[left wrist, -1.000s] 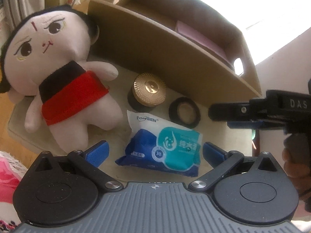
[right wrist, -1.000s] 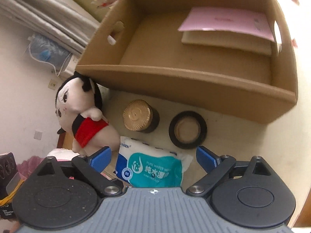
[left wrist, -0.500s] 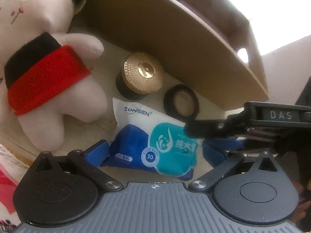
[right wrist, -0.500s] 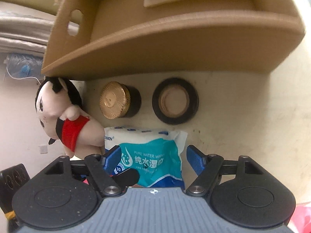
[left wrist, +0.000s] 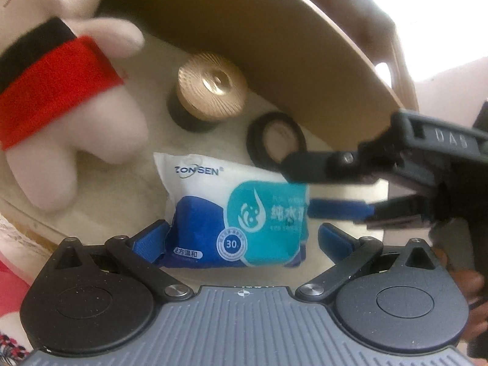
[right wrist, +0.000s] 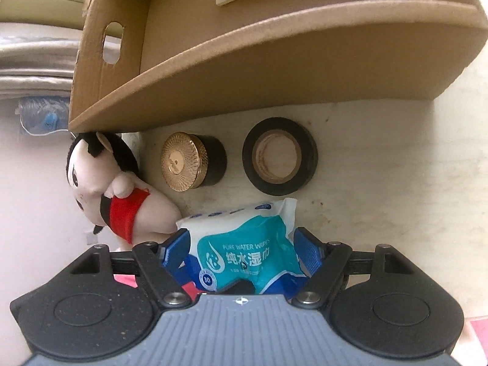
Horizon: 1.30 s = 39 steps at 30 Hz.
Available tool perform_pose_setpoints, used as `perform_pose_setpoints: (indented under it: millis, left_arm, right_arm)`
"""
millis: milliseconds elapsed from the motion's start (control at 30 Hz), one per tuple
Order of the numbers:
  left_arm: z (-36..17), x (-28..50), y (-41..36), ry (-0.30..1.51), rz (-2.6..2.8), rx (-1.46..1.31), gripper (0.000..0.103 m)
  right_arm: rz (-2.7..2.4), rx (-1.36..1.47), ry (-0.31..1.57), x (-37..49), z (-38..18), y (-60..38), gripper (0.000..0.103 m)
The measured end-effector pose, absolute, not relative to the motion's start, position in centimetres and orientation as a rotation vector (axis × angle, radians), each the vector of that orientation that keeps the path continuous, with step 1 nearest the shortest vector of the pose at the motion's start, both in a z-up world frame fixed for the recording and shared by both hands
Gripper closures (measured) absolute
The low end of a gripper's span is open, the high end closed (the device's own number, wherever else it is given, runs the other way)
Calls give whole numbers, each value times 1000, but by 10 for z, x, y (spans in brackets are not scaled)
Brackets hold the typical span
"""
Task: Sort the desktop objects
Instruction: 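Close the left gripper on the wet-wipes pack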
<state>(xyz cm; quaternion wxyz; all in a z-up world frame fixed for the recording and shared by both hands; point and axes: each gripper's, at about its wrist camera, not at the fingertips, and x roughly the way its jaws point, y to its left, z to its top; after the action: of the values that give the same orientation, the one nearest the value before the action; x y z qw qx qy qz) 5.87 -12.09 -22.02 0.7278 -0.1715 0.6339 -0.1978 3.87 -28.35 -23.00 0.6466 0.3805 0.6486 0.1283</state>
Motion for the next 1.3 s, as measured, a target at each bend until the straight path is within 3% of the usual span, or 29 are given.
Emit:
perform_pose_setpoints:
  millis: [400, 1300]
  left_arm:
    - [-228, 63, -121, 1382, -446, -413, 0]
    - [-238, 68, -131, 1328, -495, -338, 0]
  right_arm:
    - [298, 778, 1446, 34, -232, -285, 25]
    - [256, 907, 1432, 31, -262, -282, 21]
